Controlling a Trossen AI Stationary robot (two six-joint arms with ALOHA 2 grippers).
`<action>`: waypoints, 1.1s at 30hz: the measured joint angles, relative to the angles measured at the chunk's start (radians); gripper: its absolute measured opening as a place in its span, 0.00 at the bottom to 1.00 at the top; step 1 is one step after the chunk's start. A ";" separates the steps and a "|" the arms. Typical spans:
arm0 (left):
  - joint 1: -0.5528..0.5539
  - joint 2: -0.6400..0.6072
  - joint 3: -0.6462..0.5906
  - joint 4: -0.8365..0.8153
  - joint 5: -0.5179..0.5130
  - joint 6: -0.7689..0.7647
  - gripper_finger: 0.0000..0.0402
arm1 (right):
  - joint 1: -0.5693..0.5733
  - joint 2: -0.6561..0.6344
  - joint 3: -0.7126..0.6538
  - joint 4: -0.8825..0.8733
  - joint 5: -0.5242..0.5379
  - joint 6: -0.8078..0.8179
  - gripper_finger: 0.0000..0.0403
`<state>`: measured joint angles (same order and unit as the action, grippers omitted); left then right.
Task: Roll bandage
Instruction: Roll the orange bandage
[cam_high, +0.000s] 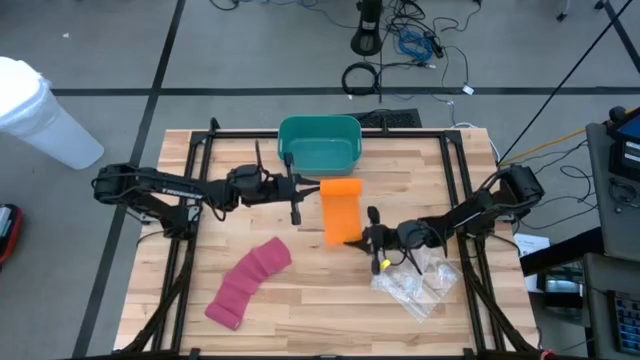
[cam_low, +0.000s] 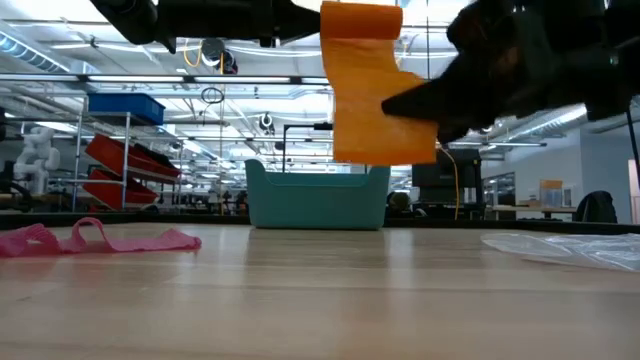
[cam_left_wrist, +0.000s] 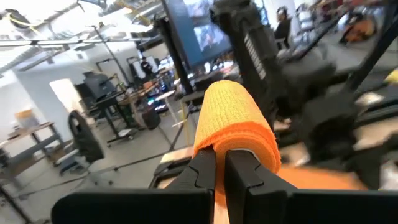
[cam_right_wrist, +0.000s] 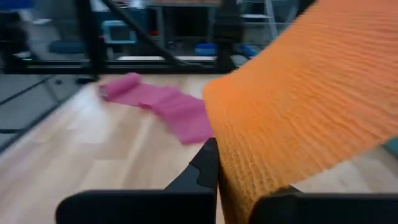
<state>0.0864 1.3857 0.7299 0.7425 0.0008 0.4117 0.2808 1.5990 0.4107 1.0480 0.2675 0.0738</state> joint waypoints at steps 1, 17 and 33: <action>0.000 0.001 -0.001 -0.005 -0.005 0.014 0.02 | 0.009 -0.002 0.021 -0.019 -0.015 -0.004 0.00; -0.003 0.001 -0.001 -0.090 -0.005 0.128 0.02 | 0.096 -0.279 0.289 -0.526 0.073 -0.174 0.00; -0.003 0.028 0.006 -0.074 0.013 0.092 0.02 | 0.018 -0.489 0.289 -0.557 0.074 -0.296 0.00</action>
<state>0.0830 1.4139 0.7360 0.6683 0.0139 0.5041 0.2985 1.1103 0.6998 0.4910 0.3420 -0.2226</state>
